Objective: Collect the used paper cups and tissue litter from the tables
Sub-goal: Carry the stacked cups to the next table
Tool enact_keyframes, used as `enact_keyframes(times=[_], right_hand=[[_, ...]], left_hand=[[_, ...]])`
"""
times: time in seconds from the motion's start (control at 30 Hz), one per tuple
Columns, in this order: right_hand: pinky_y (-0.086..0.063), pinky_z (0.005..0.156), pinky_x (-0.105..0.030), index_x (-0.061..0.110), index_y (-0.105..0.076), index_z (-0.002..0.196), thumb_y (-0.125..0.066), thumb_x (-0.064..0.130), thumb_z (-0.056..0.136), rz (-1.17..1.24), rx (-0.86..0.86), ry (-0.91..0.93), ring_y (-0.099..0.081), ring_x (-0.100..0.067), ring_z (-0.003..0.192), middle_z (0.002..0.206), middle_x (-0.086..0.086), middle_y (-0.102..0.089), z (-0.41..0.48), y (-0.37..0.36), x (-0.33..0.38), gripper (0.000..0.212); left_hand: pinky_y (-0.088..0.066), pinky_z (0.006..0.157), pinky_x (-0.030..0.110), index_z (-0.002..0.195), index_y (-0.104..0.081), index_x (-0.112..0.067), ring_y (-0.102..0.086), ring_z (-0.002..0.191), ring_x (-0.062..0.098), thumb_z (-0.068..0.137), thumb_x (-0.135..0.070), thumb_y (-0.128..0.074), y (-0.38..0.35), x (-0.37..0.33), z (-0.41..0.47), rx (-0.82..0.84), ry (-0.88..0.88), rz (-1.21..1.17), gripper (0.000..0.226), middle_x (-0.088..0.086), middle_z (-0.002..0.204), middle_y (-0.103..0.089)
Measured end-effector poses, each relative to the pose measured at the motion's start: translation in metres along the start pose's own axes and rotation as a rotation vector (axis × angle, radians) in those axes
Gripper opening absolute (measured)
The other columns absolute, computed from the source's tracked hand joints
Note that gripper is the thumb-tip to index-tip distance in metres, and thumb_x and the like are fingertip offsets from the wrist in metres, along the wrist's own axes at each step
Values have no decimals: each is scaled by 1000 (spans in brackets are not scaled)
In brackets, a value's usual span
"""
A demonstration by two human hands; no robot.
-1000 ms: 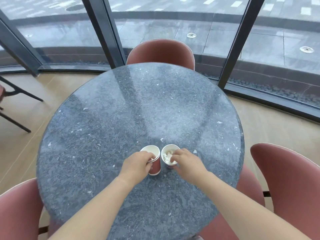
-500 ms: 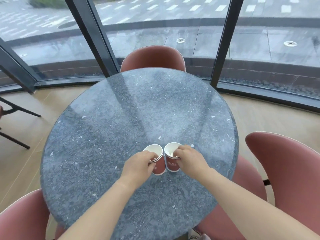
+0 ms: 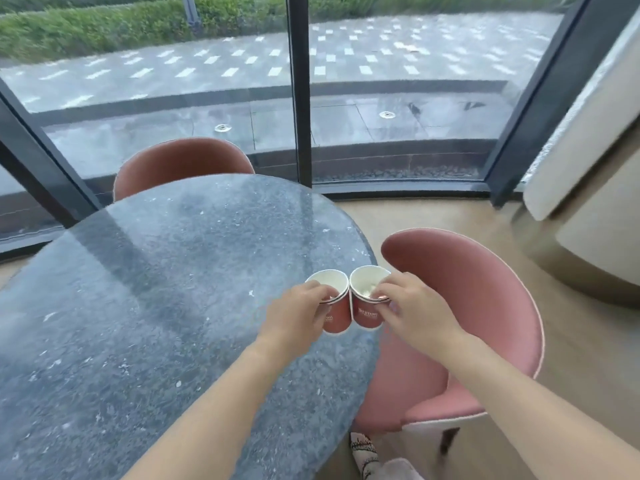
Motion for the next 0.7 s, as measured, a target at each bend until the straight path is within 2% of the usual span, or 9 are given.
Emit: enact_keyframes(times=[0.13, 0.27, 0.43, 0.5, 0.6, 0.63, 0.7], right_hand=[[-44, 71, -24, 18, -68, 89, -72, 10, 73, -59, -105, -77, -59, -20, 90, 95, 4, -66, -42, 25, -1, 18], [-53, 68, -36, 17, -68, 88, -71, 10, 74, -81, -160, -163, -60, -23, 91, 94, 4, -66, -81, 44, 1, 17], [-51, 75, -38, 13, -69, 92, -69, 10, 76, -101, -212, -306, -59, -26, 94, 97, -1, -67, -128, 70, -3, 16], [-48, 76, -34, 13, -70, 92, -69, 9, 76, -122, -247, -372, -59, -25, 93, 96, -2, -67, -152, 83, -8, 16], [-36, 73, -19, 13, -69, 90, -69, 7, 76, -143, -286, -465, -57, -24, 88, 91, -1, -66, -193, 104, -17, 15], [-35, 71, -19, 14, -69, 89, -69, 8, 76, -148, -306, -495, -57, -23, 88, 90, -1, -66, -208, 110, -20, 15], [-43, 71, -27, 16, -68, 90, -68, 11, 77, -153, -346, -571, -55, -21, 90, 91, 2, -65, -239, 121, -24, 14]], left_hand=[[-49, 80, 40, 107, -65, -23, -59, 99, 21, 86, -9, -55, -9, -28, -3, 30, -133, -33, 27, -5, 107, -64], [-49, 80, 39, 106, -65, -24, -59, 99, 21, 84, -9, -56, -21, -58, -11, 63, -240, -36, 29, -6, 108, -63], [-50, 75, 38, 104, -66, -25, -60, 95, 21, 81, -8, -58, -40, -104, -18, 122, -376, -48, 29, -6, 104, -64], [-49, 73, 35, 104, -66, -26, -60, 95, 19, 81, -10, -58, -50, -128, -22, 147, -440, -29, 29, -8, 104, -64], [-48, 69, 34, 106, -65, -28, -60, 92, 19, 81, -12, -54, -66, -166, -32, 185, -551, -6, 31, -10, 105, -63], [-48, 69, 34, 106, -64, -29, -59, 91, 19, 82, -13, -54, -72, -179, -36, 197, -585, -3, 31, -11, 105, -63], [-49, 67, 34, 105, -64, -31, -59, 88, 17, 83, -16, -54, -84, -204, -46, 213, -640, 2, 29, -12, 103, -62]])
Point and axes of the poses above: each hand's wrist, its own z-axis towards the middle knuckle, its own y-axis out of the back of the hand, x = y × z, the point moved 3 cm from there along z, towards the middle knuckle
